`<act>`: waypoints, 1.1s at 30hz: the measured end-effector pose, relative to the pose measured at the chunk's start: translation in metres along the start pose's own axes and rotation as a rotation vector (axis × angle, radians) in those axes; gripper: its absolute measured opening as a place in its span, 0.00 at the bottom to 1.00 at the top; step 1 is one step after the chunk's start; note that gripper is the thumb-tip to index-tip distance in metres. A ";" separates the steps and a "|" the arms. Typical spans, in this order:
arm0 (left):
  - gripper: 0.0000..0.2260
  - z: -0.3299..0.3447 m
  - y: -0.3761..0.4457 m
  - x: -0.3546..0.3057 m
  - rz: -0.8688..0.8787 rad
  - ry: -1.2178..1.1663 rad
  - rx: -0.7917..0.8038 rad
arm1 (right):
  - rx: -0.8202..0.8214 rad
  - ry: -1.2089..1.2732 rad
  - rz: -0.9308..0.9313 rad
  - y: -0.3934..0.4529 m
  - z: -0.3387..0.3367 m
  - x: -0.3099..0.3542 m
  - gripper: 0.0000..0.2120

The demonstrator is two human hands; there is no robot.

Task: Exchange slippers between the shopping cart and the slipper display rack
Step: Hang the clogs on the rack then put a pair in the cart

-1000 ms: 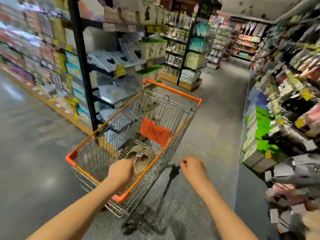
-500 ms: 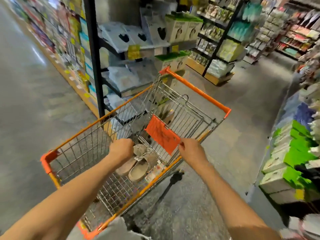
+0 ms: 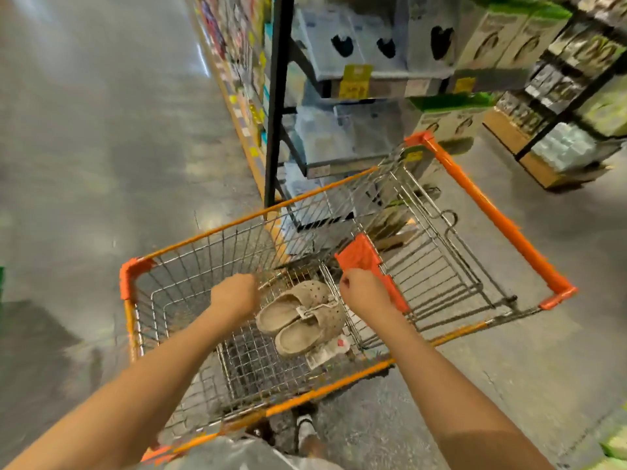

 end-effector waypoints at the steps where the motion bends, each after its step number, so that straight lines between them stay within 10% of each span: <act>1: 0.06 -0.001 0.000 0.005 -0.039 -0.011 0.000 | 0.016 -0.007 -0.020 0.010 0.000 0.002 0.10; 33: 0.09 0.130 0.098 -0.073 -0.244 -0.034 0.207 | 0.288 -0.019 0.027 0.156 0.110 -0.097 0.10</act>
Point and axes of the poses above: each hand's wrist, its own y-axis towards the middle knuckle, its own z-axis out of the palm, x = y × z, the point moved 5 cm from there along y, towards the middle knuckle, and after that the axes turned 8 degrees about -y, right-handed, at the moved point
